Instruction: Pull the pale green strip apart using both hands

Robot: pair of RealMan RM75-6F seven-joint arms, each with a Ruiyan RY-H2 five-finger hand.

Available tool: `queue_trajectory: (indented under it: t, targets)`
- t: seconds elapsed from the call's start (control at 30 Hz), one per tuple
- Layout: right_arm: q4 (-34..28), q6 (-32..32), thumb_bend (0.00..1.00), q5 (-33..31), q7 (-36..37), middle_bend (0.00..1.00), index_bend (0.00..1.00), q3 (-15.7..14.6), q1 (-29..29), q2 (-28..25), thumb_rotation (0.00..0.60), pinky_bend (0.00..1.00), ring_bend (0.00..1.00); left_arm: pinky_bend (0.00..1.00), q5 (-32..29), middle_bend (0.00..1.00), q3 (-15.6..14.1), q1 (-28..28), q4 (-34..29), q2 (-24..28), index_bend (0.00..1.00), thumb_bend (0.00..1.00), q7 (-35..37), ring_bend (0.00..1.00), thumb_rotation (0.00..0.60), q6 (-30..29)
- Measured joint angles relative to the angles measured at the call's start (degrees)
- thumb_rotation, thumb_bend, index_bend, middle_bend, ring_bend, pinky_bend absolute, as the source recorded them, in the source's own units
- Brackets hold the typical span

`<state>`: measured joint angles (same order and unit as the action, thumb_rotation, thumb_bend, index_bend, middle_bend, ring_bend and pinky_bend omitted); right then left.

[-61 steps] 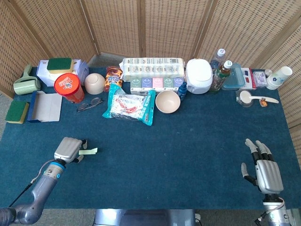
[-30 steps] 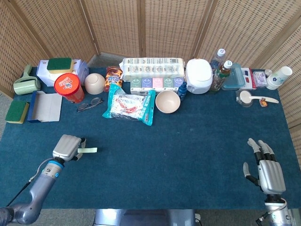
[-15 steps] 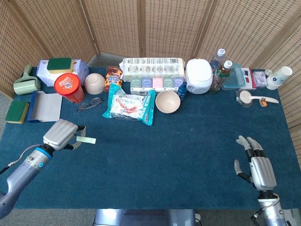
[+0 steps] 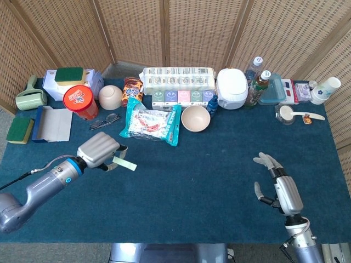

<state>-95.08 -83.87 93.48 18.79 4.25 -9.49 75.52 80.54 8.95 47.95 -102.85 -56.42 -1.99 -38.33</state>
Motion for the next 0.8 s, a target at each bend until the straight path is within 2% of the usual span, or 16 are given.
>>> queue_trajectory:
  t: [0.13,0.23,0.33,0.43,0.5,0.57,0.67,0.8]
  targets:
    - [-0.7,0.3,0.53,1.2,1.9,0.25,0.00,0.3,-1.6,1.3,0.600,0.16,0.12,1.00,-0.3,1.00,1.1,3.3,1.6,-2.0,0.67,0.41,1.4,1.00,0.600,2.8]
    - [-1.3,0.5,0.53,1.9,2.0,0.33,0.00,0.6,-2.6,2.0,0.600,0.20,0.17,1.00,-0.5,1.00,1.7,5.4,2.5,-3.3,0.67,0.41,1.6,1.00,0.600,4.3]
    - [-1.7,1.3,0.53,2.0,1.9,0.53,0.00,0.9,-3.7,2.6,0.600,0.40,0.33,1.00,-0.7,1.00,2.1,7.4,3.0,-4.1,0.67,0.41,1.3,1.00,0.600,6.0]
    - [-1.8,2.0,0.53,2.0,1.9,0.71,0.01,1.2,-4.7,3.5,0.600,0.59,0.53,1.00,-1.4,1.00,2.6,9.6,3.4,-4.8,0.67,0.41,0.8,1.00,0.600,7.7]
    - [-1.5,2.3,0.53,1.9,1.6,0.86,0.04,1.5,-5.3,4.3,0.600,0.73,0.70,1.00,-1.9,1.00,2.9,10.8,3.6,-5.1,0.67,0.41,0.5,1.00,0.600,8.6]
    - [-1.1,2.4,0.53,1.9,1.4,0.95,0.07,1.6,-5.7,4.9,0.600,0.82,0.79,1.00,-2.5,1.00,3.2,12.1,3.8,-5.3,0.67,0.41,-0.1,1.00,0.600,9.5]
    - [-0.6,2.7,0.52,2.2,0.9,1.00,0.15,1.5,-6.4,5.5,0.600,0.89,0.85,1.00,-3.4,1.00,3.4,13.6,4.0,-5.5,0.67,0.41,-1.0,1.00,0.600,10.4]
    - [-0.3,3.5,0.52,2.7,0.7,1.00,0.25,1.1,-7.4,6.1,0.600,0.95,0.91,1.00,-4.7,1.00,3.4,15.2,4.0,-5.8,0.67,0.41,-2.3,1.00,0.600,11.2]
